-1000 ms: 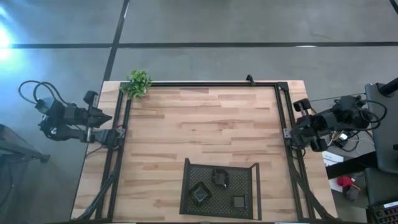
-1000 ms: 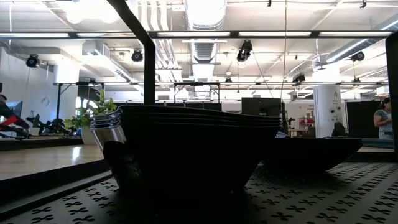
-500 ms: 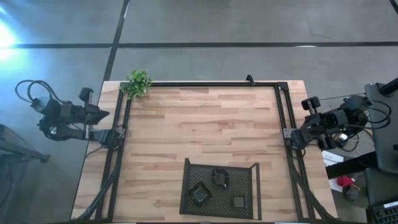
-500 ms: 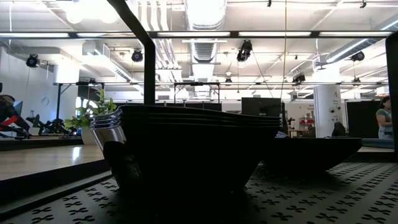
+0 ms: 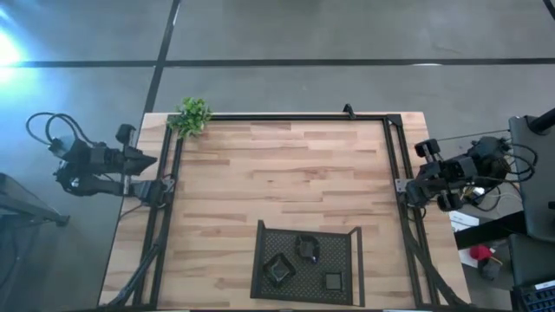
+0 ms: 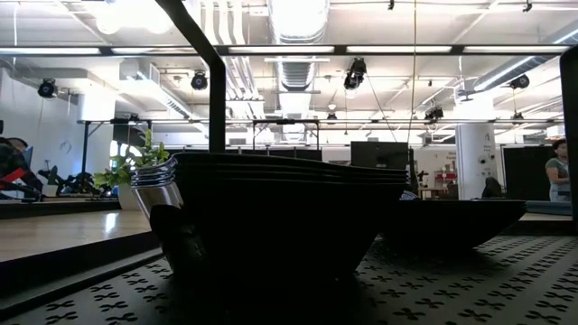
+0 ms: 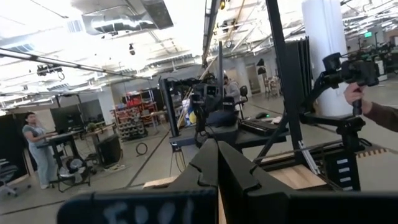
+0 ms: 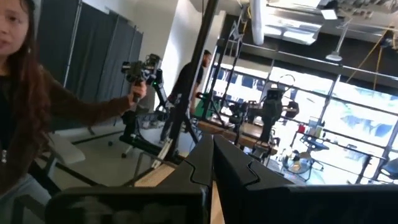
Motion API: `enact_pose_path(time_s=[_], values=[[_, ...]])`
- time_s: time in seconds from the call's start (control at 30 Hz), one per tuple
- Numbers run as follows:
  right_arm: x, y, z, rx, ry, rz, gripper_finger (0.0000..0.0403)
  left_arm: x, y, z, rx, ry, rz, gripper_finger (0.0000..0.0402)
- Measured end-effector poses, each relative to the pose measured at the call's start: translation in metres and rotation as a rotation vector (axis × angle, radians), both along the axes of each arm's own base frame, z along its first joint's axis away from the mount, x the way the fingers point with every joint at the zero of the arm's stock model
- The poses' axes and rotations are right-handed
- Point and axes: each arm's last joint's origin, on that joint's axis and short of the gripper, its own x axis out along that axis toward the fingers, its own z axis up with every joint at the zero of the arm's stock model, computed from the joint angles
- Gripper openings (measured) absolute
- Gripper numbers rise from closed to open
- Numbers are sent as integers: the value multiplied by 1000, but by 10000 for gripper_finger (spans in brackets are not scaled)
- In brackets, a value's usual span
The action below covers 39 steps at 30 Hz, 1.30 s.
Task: Pick & Place Mini shaped plates
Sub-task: Return to Home Position
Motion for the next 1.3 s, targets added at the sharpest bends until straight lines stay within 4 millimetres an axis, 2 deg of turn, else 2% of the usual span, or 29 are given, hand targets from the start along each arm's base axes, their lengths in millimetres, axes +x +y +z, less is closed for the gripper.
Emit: enact_pose_path(time_s=[0.3, 0.47, 0.7, 0.97, 1.2, 1.3], values=[[27, 7, -30, -6, 16, -4, 8, 34, -4, -28, -11, 30, -3, 0], [45, 11, -52, -1, 15, -10, 8, 59, -8, -55, -19, 57, -6, 0], [65, 13, -85, 34, 58, -123, 8, 86, -11, -95, -33, 63, -9, 0], [79, 15, -123, 66, 142, -153, 8, 103, -13, -134, -31, 84, -8, 0], [87, 17, -152, 57, 168, -178, 8, 110, -14, -154, -37, 86, -2, 0], [88, 17, -156, 54, 198, -180, 8, 112, -14, -163, -54, 113, -2, 0]])
